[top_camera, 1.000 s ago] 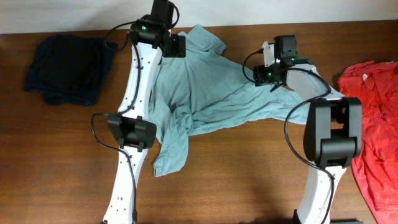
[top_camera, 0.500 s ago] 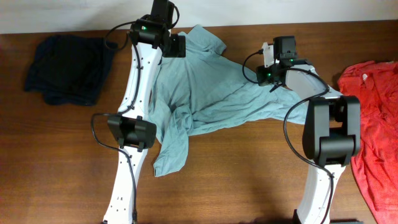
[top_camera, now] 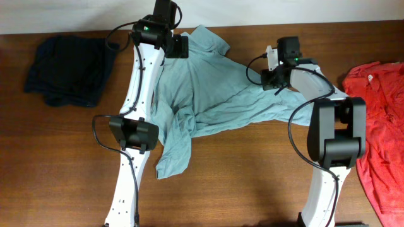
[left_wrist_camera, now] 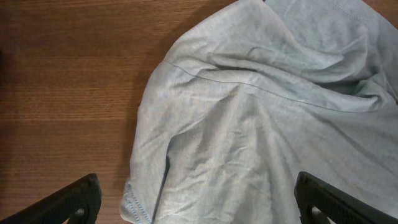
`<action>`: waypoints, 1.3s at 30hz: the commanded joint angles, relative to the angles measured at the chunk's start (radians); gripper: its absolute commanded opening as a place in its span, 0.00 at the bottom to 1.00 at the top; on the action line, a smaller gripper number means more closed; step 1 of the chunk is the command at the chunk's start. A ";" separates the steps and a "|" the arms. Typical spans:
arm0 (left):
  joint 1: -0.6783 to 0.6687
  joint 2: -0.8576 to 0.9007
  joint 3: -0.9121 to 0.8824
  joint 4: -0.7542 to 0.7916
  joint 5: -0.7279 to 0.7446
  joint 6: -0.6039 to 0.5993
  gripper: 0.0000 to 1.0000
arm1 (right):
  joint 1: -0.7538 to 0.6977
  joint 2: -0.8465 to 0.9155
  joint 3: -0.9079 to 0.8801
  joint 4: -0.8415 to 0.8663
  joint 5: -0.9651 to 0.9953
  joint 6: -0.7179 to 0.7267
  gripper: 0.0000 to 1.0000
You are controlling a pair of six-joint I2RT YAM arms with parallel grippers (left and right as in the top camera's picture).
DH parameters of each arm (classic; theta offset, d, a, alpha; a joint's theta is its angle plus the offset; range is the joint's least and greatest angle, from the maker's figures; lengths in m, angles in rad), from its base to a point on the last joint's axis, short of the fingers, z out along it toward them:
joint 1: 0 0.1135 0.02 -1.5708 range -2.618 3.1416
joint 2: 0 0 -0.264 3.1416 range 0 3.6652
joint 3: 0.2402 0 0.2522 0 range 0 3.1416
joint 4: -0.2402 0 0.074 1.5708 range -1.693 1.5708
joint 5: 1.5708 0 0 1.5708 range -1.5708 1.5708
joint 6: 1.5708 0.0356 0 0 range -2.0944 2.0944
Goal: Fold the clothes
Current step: 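Lift the shirt's right edge with the right gripper and pull it rightward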
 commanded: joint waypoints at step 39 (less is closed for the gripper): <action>-0.001 -0.017 0.006 -0.001 0.007 -0.009 0.99 | 0.005 -0.269 0.117 -1.104 -0.078 0.117 0.04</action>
